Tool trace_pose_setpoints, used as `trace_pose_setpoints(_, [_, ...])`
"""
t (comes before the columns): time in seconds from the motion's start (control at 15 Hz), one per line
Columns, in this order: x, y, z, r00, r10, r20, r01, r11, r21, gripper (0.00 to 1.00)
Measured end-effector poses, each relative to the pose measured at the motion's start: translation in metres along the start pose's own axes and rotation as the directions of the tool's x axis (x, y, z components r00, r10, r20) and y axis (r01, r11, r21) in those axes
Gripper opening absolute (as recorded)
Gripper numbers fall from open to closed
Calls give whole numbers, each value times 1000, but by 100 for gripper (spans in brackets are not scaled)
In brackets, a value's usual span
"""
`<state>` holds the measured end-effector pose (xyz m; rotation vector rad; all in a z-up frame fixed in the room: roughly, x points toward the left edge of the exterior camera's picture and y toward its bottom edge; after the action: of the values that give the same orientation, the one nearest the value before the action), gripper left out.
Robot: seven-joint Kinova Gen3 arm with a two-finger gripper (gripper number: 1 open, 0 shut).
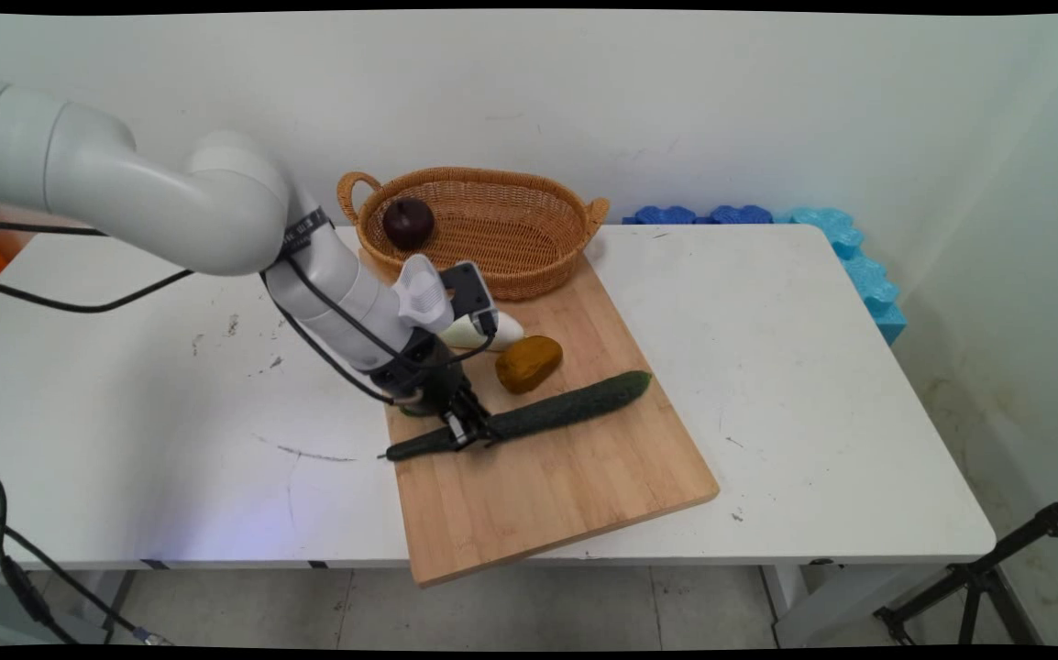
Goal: Place the picked object in the vegetable basket
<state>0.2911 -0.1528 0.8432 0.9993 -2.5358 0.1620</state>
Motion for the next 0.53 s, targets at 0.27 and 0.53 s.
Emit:
trace_pose_setpoints(0.27, [19,-7,-13,999,21,-25,-20,999,27,0])
trace_pose_setpoints(0.53, [37,-16,-29,998,41,-46,-39,998,53,0])
